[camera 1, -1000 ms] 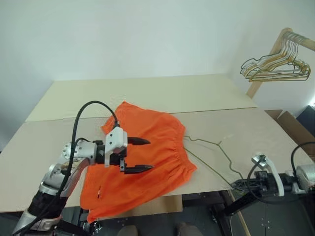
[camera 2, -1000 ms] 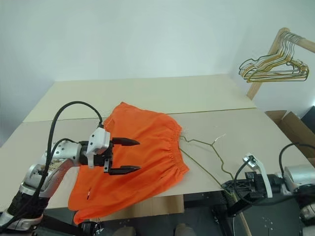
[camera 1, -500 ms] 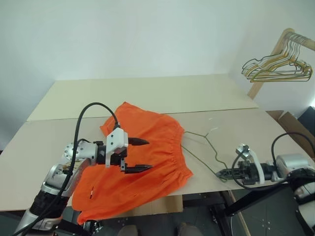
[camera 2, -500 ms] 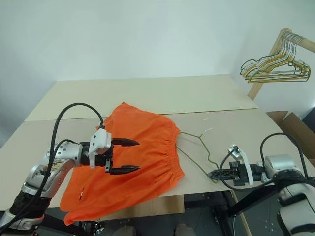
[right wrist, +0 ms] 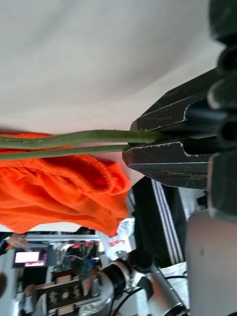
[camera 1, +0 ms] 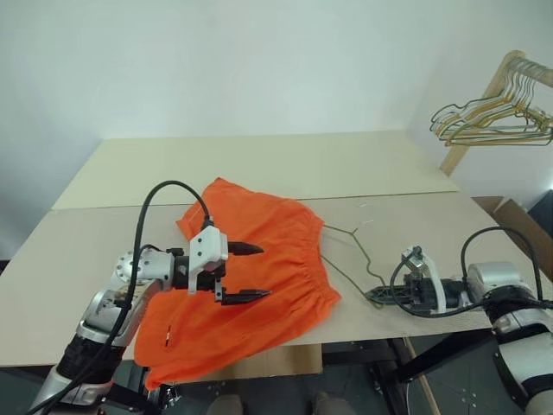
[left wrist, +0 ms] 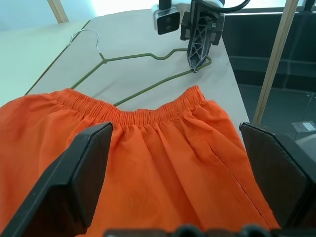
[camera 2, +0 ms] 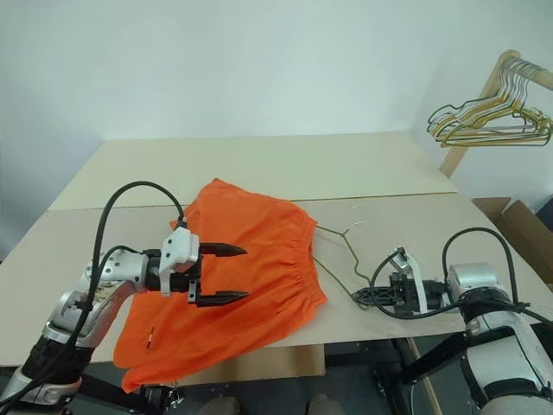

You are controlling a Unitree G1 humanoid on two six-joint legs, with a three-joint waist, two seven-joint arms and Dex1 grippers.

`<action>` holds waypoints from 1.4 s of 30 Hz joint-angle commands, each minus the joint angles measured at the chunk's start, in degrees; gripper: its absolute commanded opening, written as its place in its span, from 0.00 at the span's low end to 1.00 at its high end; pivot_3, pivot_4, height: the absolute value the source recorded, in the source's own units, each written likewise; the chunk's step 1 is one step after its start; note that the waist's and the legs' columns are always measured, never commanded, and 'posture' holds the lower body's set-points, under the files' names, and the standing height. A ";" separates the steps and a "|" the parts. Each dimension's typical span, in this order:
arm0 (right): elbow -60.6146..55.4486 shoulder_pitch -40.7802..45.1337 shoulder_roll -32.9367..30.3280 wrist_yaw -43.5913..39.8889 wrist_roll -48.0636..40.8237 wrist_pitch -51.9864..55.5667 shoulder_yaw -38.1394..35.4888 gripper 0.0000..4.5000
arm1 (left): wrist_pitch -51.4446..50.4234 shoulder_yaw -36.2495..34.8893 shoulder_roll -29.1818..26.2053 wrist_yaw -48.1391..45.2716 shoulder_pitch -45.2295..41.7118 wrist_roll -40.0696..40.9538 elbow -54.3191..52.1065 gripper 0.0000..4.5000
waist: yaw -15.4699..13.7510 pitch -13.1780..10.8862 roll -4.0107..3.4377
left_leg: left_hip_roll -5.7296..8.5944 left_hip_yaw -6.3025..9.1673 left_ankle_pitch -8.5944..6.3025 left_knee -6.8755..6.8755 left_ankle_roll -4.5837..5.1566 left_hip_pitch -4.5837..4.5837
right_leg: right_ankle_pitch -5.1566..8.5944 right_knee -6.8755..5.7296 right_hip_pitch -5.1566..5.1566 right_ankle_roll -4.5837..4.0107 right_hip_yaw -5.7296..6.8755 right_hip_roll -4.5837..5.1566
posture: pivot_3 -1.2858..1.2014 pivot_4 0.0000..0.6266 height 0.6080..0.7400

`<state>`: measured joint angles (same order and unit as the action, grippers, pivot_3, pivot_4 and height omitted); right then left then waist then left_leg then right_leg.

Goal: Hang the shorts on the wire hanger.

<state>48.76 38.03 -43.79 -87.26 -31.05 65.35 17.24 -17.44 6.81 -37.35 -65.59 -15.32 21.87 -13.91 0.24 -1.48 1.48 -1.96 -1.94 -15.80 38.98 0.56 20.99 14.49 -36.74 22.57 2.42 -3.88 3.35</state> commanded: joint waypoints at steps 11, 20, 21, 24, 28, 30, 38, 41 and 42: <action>-2.21 1.60 2.96 0.65 2.45 0.94 -6.10 0.00 | 1.52 -0.05 0.01 0.22 -0.27 -1.11 0.26 0.99 | 0.45 0.00 0.00 | 0.00 0.01 0.00 0.00 0.00 0.05 | 0.00 0.02 0.03 0.01 0.00 0.01 | 0.53 0.00 1.00; -0.92 3.98 4.65 0.94 5.42 -0.52 -5.52 0.00 | 1.77 0.91 0.33 0.09 -0.53 -1.56 0.43 0.99 | 0.49 0.00 -0.01 | 0.00 0.01 0.00 0.00 0.00 0.06 | 0.00 0.01 0.05 0.01 0.00 0.01 | 0.53 0.00 1.00; -0.62 4.36 4.76 0.58 5.89 -1.03 -5.34 0.00 | 1.80 0.94 0.34 0.09 -0.56 -1.60 0.48 0.99 | 0.54 0.00 -0.01 | 0.00 0.01 0.00 0.00 0.00 0.06 | 0.00 0.01 0.05 0.01 0.00 0.01 | 0.53 0.00 1.00; 0.50 5.45 5.58 2.43 6.66 -2.48 -6.97 0.00 | 2.03 0.98 0.37 0.21 -0.67 -1.83 0.62 0.99 | 0.52 0.01 -0.01 | 0.00 0.01 0.00 0.00 0.00 0.06 | 0.00 0.01 0.05 0.01 0.00 0.00 | 0.54 0.00 1.00; 3.02 6.84 7.06 7.61 6.96 -4.60 -11.37 0.00 | 2.34 0.78 0.53 0.72 -0.60 -2.04 0.73 0.99 | 0.51 0.01 -0.01 | 0.00 0.01 0.00 -0.01 0.00 0.06 | 0.00 0.00 0.05 0.01 0.00 0.01 | 0.54 0.00 1.00; 2.84 6.59 7.51 9.83 6.54 -6.19 -13.81 0.00 | 2.53 0.78 0.61 0.89 -0.42 -2.21 0.74 0.99 | 0.49 0.01 -0.01 | 0.00 0.01 0.00 -0.01 0.00 0.06 | 0.00 0.01 0.05 0.00 0.00 0.01 | 0.54 0.00 1.00; -20.19 -5.52 8.49 15.83 6.39 -22.49 -20.81 0.00 | 2.11 -2.54 1.81 1.89 -1.91 1.40 0.12 0.99 | 0.07 0.01 -0.02 | 0.00 0.05 0.00 -0.01 0.00 0.17 | 0.00 0.04 0.11 0.03 0.02 0.03 | 0.53 0.00 1.00; -28.13 -9.62 8.84 18.80 8.25 -30.69 -21.24 0.00 | 1.18 -6.71 3.03 2.81 -6.61 5.78 0.88 0.99 | 0.07 0.00 -0.02 | 0.00 0.04 0.00 -0.01 0.00 0.23 | 0.00 -0.04 0.24 0.04 0.01 0.02 | 0.53 0.00 1.00; -29.83 -10.34 8.75 19.57 8.85 -33.04 -21.11 0.00 | 0.22 -8.70 3.55 3.19 -9.76 8.29 1.82 0.99 | 0.08 0.00 -0.02 | 0.00 0.04 0.00 0.00 -0.01 0.23 | 0.00 -0.06 0.25 0.04 0.01 0.02 | 0.53 0.00 1.00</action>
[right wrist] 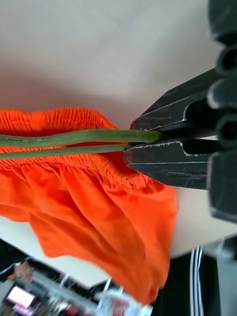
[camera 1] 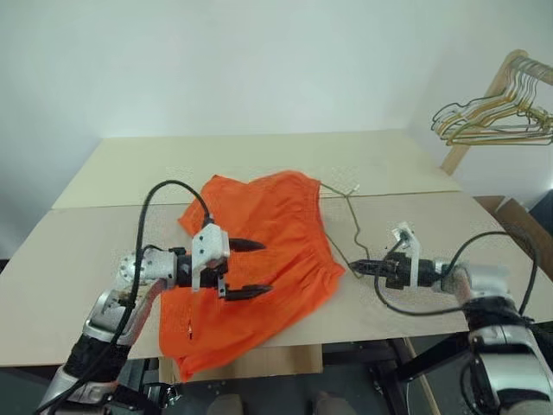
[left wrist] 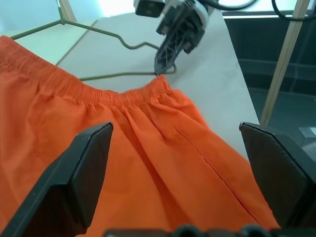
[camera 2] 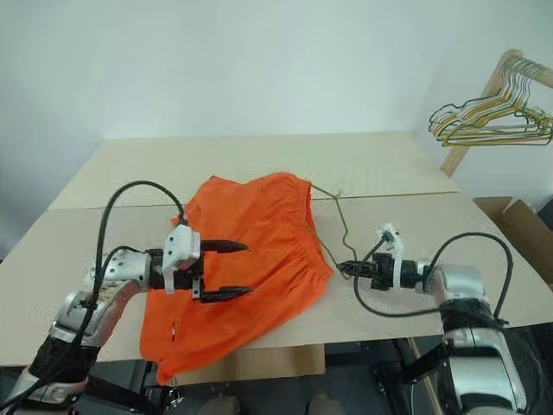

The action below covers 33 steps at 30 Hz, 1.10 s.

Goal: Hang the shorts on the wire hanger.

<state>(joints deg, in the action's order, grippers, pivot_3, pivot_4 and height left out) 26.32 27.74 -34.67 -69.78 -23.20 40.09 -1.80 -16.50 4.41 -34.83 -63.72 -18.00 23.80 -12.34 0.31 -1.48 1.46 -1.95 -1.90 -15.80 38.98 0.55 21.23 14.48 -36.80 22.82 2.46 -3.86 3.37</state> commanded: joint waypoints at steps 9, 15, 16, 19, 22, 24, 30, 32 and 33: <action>-12.31 0.24 -1.95 3.17 5.64 -16.31 2.00 0.00 | 5.61 -5.98 -3.17 -13.08 -37.03 2.60 30.35 0.99 | 0.51 0.00 0.00 | 0.04 0.01 0.01 0.00 -0.01 -0.05 | 0.00 0.09 -0.09 0.02 0.02 -0.04 | 0.54 0.00 1.00; -14.24 1.43 -2.24 2.57 6.67 -17.96 3.62 0.00 | 19.89 2.98 -2.44 -24.94 -56.92 -11.90 64.78 0.99 | 0.47 -0.01 -0.03 | 0.08 -0.02 0.01 -0.03 -0.01 -0.03 | 0.01 0.21 -0.09 0.03 0.02 -0.05 | 0.53 0.00 1.00; -14.45 1.68 -2.09 3.23 7.09 -18.05 3.80 0.00 | 21.41 3.91 -1.82 -26.29 -59.39 -13.65 68.86 0.99 | 0.47 -0.02 -0.03 | 0.08 -0.03 0.01 -0.04 0.00 -0.02 | 0.01 0.22 -0.08 0.03 0.01 -0.04 | 0.53 0.00 1.00; -15.13 2.09 -1.86 4.19 7.79 -17.86 4.25 0.00 | 23.57 8.51 -1.18 -28.70 -64.09 -15.96 76.32 0.99 | 0.58 -0.03 -0.02 | 0.08 -0.04 0.00 0.00 0.00 0.21 | 0.02 0.15 0.16 0.04 0.00 -0.04 | 0.53 0.00 1.00; -17.25 0.80 -2.54 4.39 9.39 -19.79 5.47 0.00 | 27.61 9.76 0.94 -28.18 -67.42 -20.42 81.73 0.99 | 0.74 -0.03 -0.02 | 0.05 -0.01 0.00 0.03 0.01 0.62 | 0.02 0.06 0.55 0.04 -0.01 -0.06 | 0.52 0.00 1.00; -18.28 0.15 -2.79 4.62 10.01 -20.09 6.01 0.00 | 28.97 9.78 2.27 -28.06 -68.90 -22.67 84.09 0.95 | 0.67 -0.03 -0.01 | 0.06 0.03 0.01 0.06 0.01 0.87 | 0.02 0.06 0.76 0.04 0.03 -0.05 | 0.52 0.00 1.00; -20.84 -1.92 -3.20 6.26 12.90 -22.45 8.03 0.00 | 32.06 11.68 4.88 -28.60 -69.83 -29.02 87.01 0.75 | 0.78 -0.03 -0.01 | 0.07 -0.01 0.01 0.19 0.01 1.18 | 0.01 0.01 1.09 0.06 0.00 -0.03 | 0.51 0.00 1.00; -21.44 -2.14 -3.00 6.81 12.93 -22.20 8.05 0.00 | 32.63 12.02 5.29 -28.78 -69.57 -30.41 87.52 0.75 | 0.89 -0.03 -0.01 | 0.07 -0.02 0.01 0.23 0.01 1.23 | 0.01 -0.10 1.19 0.06 -0.03 -0.03 | 0.50 0.00 1.00; -21.76 -2.18 -2.90 7.14 12.92 -21.99 8.06 0.00 | 32.91 11.80 5.54 -28.78 -69.30 -30.95 87.69 0.75 | 1.00 -0.03 -0.01 | 0.07 -0.02 0.02 0.24 0.01 1.23 | 0.01 -0.15 1.21 0.06 -0.03 -0.03 | 0.50 0.00 1.00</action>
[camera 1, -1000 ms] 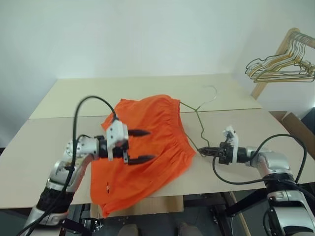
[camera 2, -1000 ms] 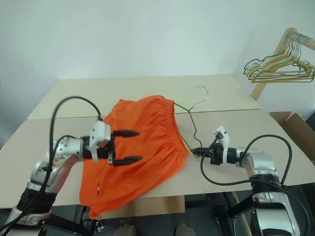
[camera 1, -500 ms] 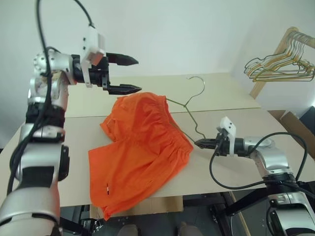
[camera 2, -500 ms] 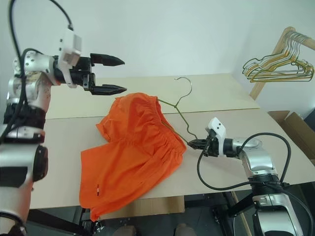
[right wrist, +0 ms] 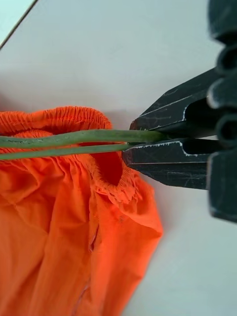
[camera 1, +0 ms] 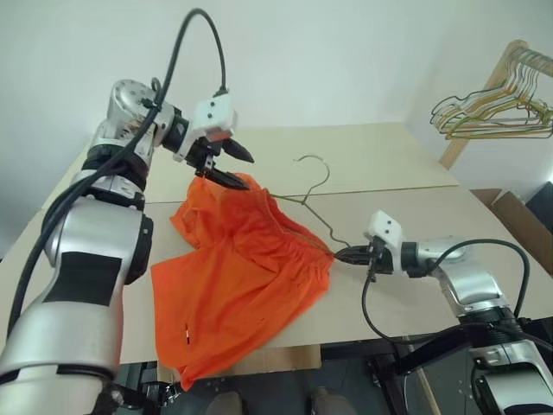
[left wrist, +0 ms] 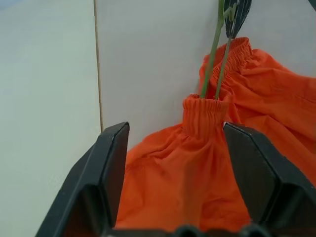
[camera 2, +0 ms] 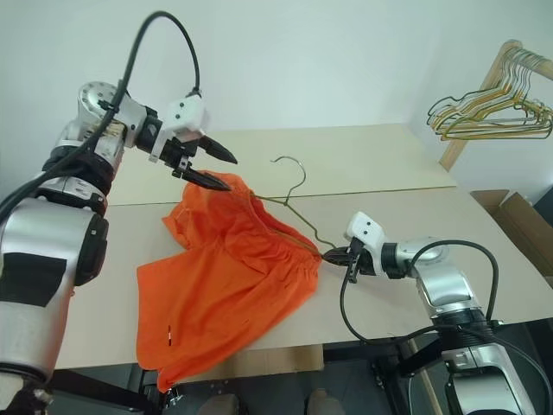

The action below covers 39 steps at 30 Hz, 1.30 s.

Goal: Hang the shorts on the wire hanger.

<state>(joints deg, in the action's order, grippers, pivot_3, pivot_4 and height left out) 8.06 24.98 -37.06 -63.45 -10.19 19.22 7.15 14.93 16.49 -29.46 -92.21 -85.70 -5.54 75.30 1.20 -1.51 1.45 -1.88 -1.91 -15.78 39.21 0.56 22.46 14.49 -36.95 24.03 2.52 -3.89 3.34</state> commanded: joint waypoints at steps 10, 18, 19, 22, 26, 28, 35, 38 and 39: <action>-6.71 -0.12 -0.34 3.49 0.11 -0.18 -0.64 0.00 | 2.98 2.20 0.88 -0.29 0.84 -4.06 0.92 0.75 | 1.90 0.00 0.00 | -0.01 0.01 0.00 0.07 0.00 -0.01 | 0.00 -0.11 0.01 0.00 -0.03 -0.01 | 0.49 0.00 1.00; -7.63 0.44 -0.19 4.38 -0.91 0.53 -1.19 0.00 | 2.35 0.19 1.58 0.14 2.04 -5.45 1.04 0.75 | 2.85 0.00 0.00 | -0.01 0.02 0.00 0.10 0.01 -0.01 | 0.00 -0.14 0.01 0.00 -0.04 -0.01 | 0.49 0.00 1.00; -7.85 0.43 -0.34 4.17 -0.99 0.32 -1.15 0.00 | 2.43 0.11 1.67 1.07 2.18 -5.91 1.03 0.75 | 2.85 0.00 0.00 | -0.01 0.02 0.00 0.10 0.01 -0.02 | 0.00 -0.14 0.01 0.00 -0.04 0.00 | 0.49 0.00 1.00; -8.01 0.63 -0.54 3.92 -1.13 0.18 -1.06 0.00 | 1.97 -0.48 2.03 1.45 2.32 -6.47 1.16 0.75 | 2.82 0.00 0.00 | -0.01 0.02 0.00 0.10 0.01 -0.03 | 0.00 -0.15 0.00 0.00 -0.04 0.00 | 0.49 0.00 1.00; -7.38 0.95 -0.50 4.07 -0.55 -0.48 -0.67 0.00 | 2.59 -0.75 1.87 2.92 2.52 -7.47 1.16 0.56 | 2.84 0.00 0.00 | -0.01 0.02 0.00 0.11 0.01 -0.03 | 0.00 -0.16 0.00 0.00 -0.04 0.00 | 0.49 0.00 1.00; -7.47 1.12 -0.27 4.19 -0.69 -0.30 -0.67 0.00 | 2.70 -1.03 1.81 3.89 2.76 -7.80 1.20 0.41 | 2.83 0.00 0.00 | -0.01 0.02 0.00 0.11 0.01 -0.03 | 0.00 -0.16 0.00 0.00 -0.04 0.00 | 0.49 0.00 1.00; -7.23 1.32 0.00 4.36 -0.87 -0.95 -0.78 0.00 | 2.74 -2.12 1.56 4.54 4.01 -8.31 1.24 0.00 | 2.83 0.00 0.00 | -0.01 0.02 0.00 0.12 0.00 -0.04 | 0.00 -0.18 0.00 0.00 -0.04 0.00 | 0.49 0.00 1.00; -7.24 1.55 0.31 4.62 -1.31 -1.16 -1.13 0.00 | 2.74 -2.40 1.56 5.07 4.29 -8.56 1.20 0.00 | 2.82 0.01 0.00 | -0.01 0.03 0.00 0.13 0.01 -0.03 | 0.00 -0.19 0.00 0.00 -0.04 0.00 | 0.49 0.00 1.00; -7.29 1.58 0.36 4.66 -1.38 -1.19 -1.19 0.00 | 2.71 -2.51 1.56 4.95 4.30 -8.62 1.20 0.00 | 2.82 0.00 0.00 | -0.01 0.03 0.00 0.14 0.01 -0.03 | 0.00 -0.19 -0.01 0.00 -0.04 0.00 | 0.49 0.00 1.00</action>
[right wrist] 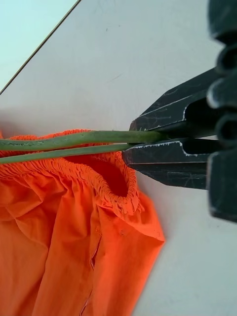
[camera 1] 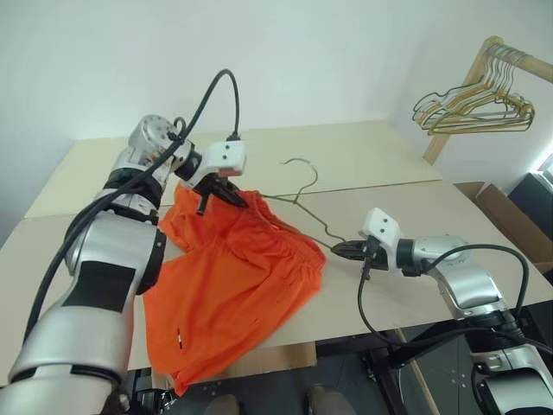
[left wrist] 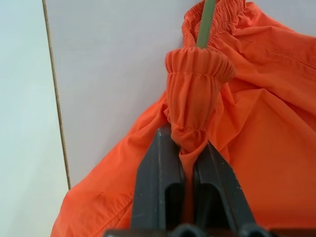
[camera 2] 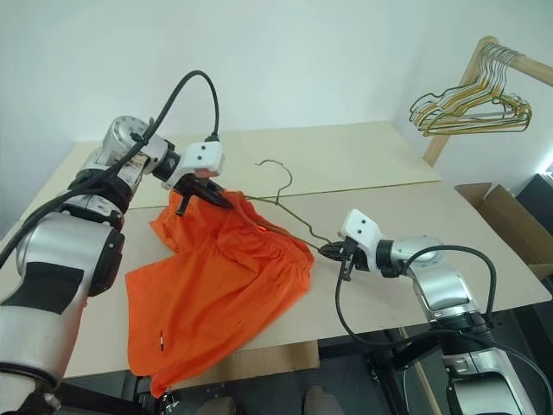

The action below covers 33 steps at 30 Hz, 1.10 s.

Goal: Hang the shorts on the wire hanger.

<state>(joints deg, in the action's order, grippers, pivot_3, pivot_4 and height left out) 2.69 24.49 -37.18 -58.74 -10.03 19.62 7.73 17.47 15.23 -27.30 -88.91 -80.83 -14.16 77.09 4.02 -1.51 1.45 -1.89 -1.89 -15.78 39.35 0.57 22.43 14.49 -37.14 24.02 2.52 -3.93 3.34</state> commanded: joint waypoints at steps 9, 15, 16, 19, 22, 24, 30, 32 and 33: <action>0.32 1.36 1.73 3.90 2.36 -10.16 -1.74 0.13 | 1.84 -2.47 -1.06 2.48 -1.70 0.01 -0.97 0.00 | 0.04 0.00 0.00 | 0.00 0.00 0.00 0.01 0.00 -0.01 | 0.00 -0.01 0.00 0.00 0.00 0.00 | 0.49 0.00 1.00; 1.32 1.17 1.26 5.26 1.16 -7.46 -3.89 0.56 | 3.10 -4.67 -2.90 1.09 -3.10 1.22 -1.48 0.00 | 0.14 0.00 0.00 | 0.00 0.00 0.00 0.03 0.00 -0.01 | 0.00 -0.02 -0.01 0.00 0.00 0.00 | 0.49 0.00 1.00; 1.65 1.35 1.17 5.74 0.83 -5.90 -4.34 0.63 | 3.28 -4.89 -3.17 1.20 -3.15 1.16 -1.50 0.00 | 0.16 0.00 0.00 | 0.00 0.00 0.00 0.03 0.00 -0.01 | 0.00 -0.02 -0.01 0.00 0.00 0.00 | 0.49 0.00 1.00; 3.88 0.84 0.88 7.07 -0.68 -5.60 -7.52 0.70 | 4.35 -6.05 -3.63 0.70 -3.23 1.98 -1.62 0.00 | 0.14 0.00 0.00 | 0.00 0.00 0.00 0.03 0.00 -0.01 | 0.00 -0.03 -0.02 0.00 0.00 0.00 | 0.49 0.00 1.00; 8.25 0.27 -0.07 7.97 -3.46 -3.64 -12.60 0.70 | 4.64 -6.31 -3.99 -0.62 -3.75 1.84 -1.73 0.00 | -0.01 0.00 0.00 | 0.00 0.00 0.00 0.05 0.00 -0.02 | -0.01 -0.02 -0.05 0.00 0.00 0.02 | 0.49 0.00 1.00; 10.41 0.33 -0.31 8.38 -5.52 -0.75 -15.10 0.70 | 4.79 -6.51 -4.15 -1.07 -3.83 1.83 -1.73 0.00 | -0.01 0.00 0.00 | 0.01 0.01 0.00 0.07 0.00 -0.03 | -0.01 -0.01 -0.10 0.01 0.02 0.03 | 0.49 0.00 1.00; 3.25 -7.32 -3.17 -1.37 -12.69 4.96 -15.77 0.70 | 4.87 -6.90 -4.42 -0.99 -3.70 1.88 -1.74 0.00 | 0.07 0.01 0.00 | 0.00 0.02 -0.01 0.09 0.01 -0.04 | 0.00 -0.03 -0.10 0.01 0.01 0.02 | 0.49 0.00 1.00; -1.13 -9.78 -2.24 -1.83 -15.30 8.03 -15.21 0.70 | 5.07 -6.90 -4.59 -0.75 -3.59 1.80 -1.76 0.00 | 0.17 0.01 -0.01 | -0.01 0.06 -0.01 0.12 0.02 -0.03 | -0.01 -0.05 -0.09 0.01 0.02 0.00 | 0.49 0.00 1.00; -2.39 -10.35 -1.82 -1.55 -16.06 9.14 -15.11 0.70 | 5.15 -6.91 -4.64 -0.71 -3.54 1.78 -1.77 0.00 | 0.40 0.01 -0.01 | -0.02 0.05 -0.02 0.18 0.03 -0.04 | -0.01 -0.08 -0.11 0.01 0.01 0.00 | 0.49 0.00 1.00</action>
<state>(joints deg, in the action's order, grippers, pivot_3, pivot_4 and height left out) 4.55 13.07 -38.95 -59.85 -23.48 27.32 -6.85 21.39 9.63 -31.37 -90.07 -82.49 -13.41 76.99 4.42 -1.50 1.44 -1.91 -1.84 -15.81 39.62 0.61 22.40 14.49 -37.27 23.90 2.53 -3.93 3.34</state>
